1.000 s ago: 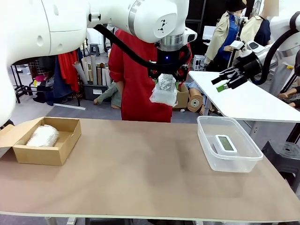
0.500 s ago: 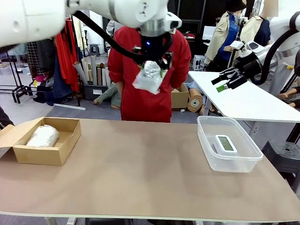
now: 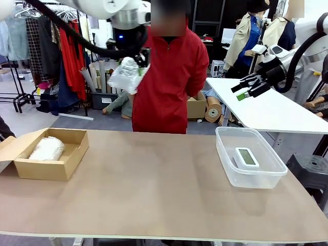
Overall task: Separate and place wrapped and unwrapped clocks.
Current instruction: If the picked Digital clock is wrapped, place it in the Package Box ; if not, place it in the Organizing box.
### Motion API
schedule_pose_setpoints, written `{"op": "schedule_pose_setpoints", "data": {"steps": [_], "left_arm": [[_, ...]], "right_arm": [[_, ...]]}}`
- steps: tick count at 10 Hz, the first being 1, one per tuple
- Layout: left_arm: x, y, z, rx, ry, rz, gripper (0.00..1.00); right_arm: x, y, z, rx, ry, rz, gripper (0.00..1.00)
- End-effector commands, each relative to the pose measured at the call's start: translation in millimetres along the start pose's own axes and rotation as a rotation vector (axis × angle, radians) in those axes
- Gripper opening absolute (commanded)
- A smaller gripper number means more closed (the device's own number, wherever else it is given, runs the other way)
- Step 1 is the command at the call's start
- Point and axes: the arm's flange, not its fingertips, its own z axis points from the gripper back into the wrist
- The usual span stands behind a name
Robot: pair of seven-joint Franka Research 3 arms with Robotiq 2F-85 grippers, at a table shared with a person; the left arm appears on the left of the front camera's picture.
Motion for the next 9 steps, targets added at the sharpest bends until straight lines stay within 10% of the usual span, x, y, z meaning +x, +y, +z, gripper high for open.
{"op": "schedule_pose_setpoints", "data": {"steps": [1,9], "left_arm": [[-27,23,1,-0.044,0.002,-0.062,0.0],[-43,76,-18,0.079,0.085,0.006,0.0]], "right_arm": [[3,0,0,-0.003,0.0,0.002,1.0],[3,0,0,-0.003,0.0,0.002,1.0]]}}
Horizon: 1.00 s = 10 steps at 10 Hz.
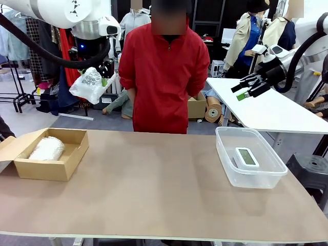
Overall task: Separate and place wrapped and unwrapped clocks.
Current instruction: If the picked Digital clock is wrapped, place it in the Package Box ; if not, place it in the Organizing box.
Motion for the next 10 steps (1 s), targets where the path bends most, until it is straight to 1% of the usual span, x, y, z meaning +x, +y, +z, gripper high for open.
{"op": "schedule_pose_setpoints", "data": {"steps": [1,7,8,10], "left_arm": [[4,0,4,-0.003,-0.012,-0.009,0.0],[3,-4,1,-0.004,-0.005,-0.008,0.0],[3,12,-6,0.048,-0.023,0.038,0.0],[-14,38,-29,0.035,0.031,0.154,0.0]], "right_arm": [[3,0,0,-0.003,0.0,0.002,1.0],[3,0,0,-0.003,0.0,0.002,1.0],[3,0,0,-0.003,0.0,0.002,1.0],[3,0,0,-0.003,0.0,0.002,1.0]]}}
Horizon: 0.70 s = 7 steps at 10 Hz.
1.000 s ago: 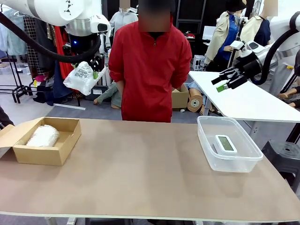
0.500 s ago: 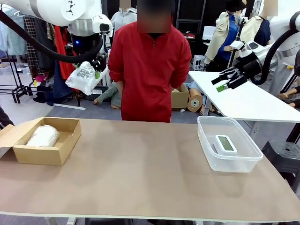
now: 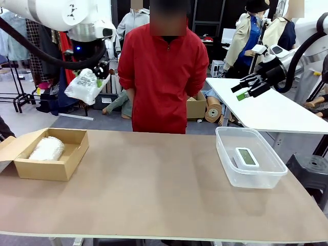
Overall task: Separate and place wrapped and unwrapped clocks.
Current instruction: If the picked Digital clock is wrapped, place it in the Package Box ; if not, place it in the Organizing box.
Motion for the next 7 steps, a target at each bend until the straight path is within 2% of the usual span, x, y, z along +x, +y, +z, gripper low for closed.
{"op": "schedule_pose_setpoints", "data": {"steps": [1,4,5,7], "left_arm": [[-23,25,-27,0.014,0.037,0.117,0.0],[-58,47,-63,0.109,0.092,0.194,0.0],[-74,50,-80,0.126,0.158,0.251,0.0],[-95,52,-106,0.148,0.179,0.238,0.0]], "right_arm": [[3,0,0,-0.003,0.0,0.002,1.0],[3,0,0,-0.003,0.0,0.002,1.0],[3,0,0,-0.003,0.0,0.002,1.0],[3,0,0,-0.003,0.0,0.002,1.0]]}}
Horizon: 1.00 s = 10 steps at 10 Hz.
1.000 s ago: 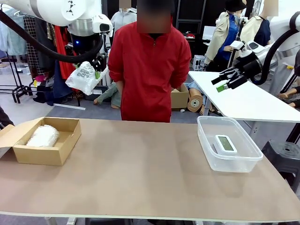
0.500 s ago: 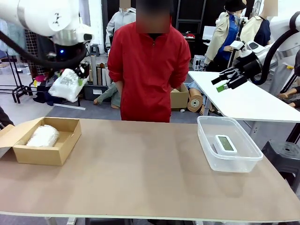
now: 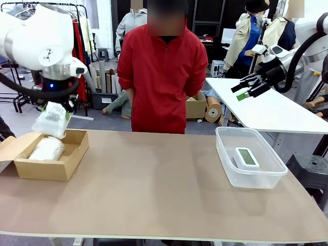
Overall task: Separate and place wrapped and unwrapped clocks.
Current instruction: If the picked Digital clock is wrapped, place it in the Package Box ; if not, place it in the Organizing box.
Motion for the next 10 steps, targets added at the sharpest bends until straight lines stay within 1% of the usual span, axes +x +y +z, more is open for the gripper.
{"op": "schedule_pose_setpoints", "data": {"steps": [1,2,3,4,5,8,9,10], "left_arm": [[-16,4,-14,0.029,-0.05,-0.025,0.0],[-19,5,-23,0.06,-0.073,-0.038,0.0],[-20,5,-33,0.095,-0.061,-0.045,0.0],[-17,3,-31,0.096,-0.05,-0.03,0.0],[-17,-2,-29,0.047,-0.02,-0.049,0.0],[-18,-2,-33,0.061,-0.022,-0.058,0.0],[-10,-2,-37,0.079,-0.063,-0.12,0.0],[0,-6,-44,0.093,-0.085,-0.143,0.0]], "right_arm": [[3,0,0,-0.003,0.0,0.002,1.0],[3,0,0,-0.003,0.0,0.002,1.0],[3,0,0,-0.003,0.0,0.002,1.0],[3,0,0,-0.003,0.0,0.002,1.0],[3,0,0,-0.003,0.0,0.002,1.0],[3,0,0,-0.003,0.0,0.002,1.0],[3,0,0,-0.003,0.0,0.002,1.0],[3,0,0,-0.003,0.0,0.002,1.0]]}}
